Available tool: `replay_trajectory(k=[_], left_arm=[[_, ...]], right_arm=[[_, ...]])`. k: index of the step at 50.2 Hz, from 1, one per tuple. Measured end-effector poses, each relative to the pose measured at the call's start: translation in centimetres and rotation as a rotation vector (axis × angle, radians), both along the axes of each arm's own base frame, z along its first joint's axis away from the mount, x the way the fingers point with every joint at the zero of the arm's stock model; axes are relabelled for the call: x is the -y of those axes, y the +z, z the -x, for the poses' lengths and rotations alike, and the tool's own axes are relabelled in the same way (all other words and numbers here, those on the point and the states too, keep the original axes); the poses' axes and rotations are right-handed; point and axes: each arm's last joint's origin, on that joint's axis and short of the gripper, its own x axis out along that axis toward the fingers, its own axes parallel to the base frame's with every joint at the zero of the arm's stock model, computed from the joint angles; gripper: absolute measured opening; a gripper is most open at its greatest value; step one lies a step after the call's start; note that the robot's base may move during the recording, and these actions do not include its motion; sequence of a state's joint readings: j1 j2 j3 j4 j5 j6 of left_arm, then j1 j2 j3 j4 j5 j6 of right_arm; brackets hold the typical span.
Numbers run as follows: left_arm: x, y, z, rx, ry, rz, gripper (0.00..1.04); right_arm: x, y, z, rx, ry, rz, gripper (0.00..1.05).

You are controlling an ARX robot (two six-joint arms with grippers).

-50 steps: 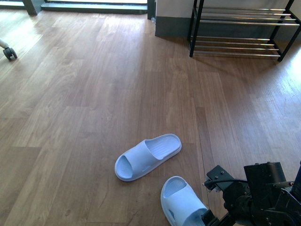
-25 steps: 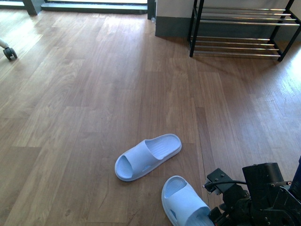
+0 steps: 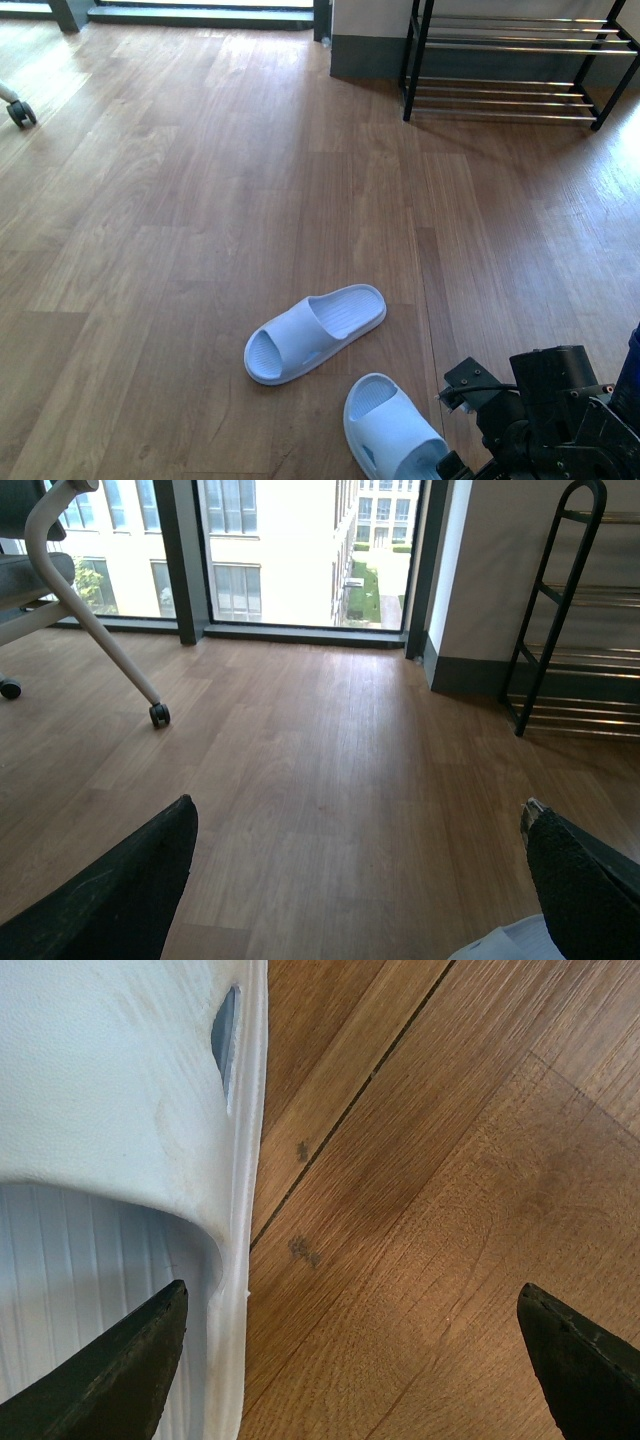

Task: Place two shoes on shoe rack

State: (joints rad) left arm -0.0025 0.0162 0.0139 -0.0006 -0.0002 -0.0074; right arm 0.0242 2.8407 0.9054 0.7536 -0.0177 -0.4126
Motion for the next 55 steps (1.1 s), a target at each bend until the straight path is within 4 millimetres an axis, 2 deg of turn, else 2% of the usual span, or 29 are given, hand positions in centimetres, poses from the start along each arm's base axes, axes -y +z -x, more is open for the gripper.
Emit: replay_trajectory(k=[9, 55], left_arm=[[0.0, 0.0, 0.0, 0.0, 0.0, 0.0, 0.95], [0.0, 0.0, 0.0, 0.0, 0.0, 0.0, 0.95]], right_arm=[[0.03, 0.09, -0.13, 0.022, 0.0, 0.073, 0.96], [-0.03, 0.12, -0.19, 0.031, 0.006, 0.078, 0.96]])
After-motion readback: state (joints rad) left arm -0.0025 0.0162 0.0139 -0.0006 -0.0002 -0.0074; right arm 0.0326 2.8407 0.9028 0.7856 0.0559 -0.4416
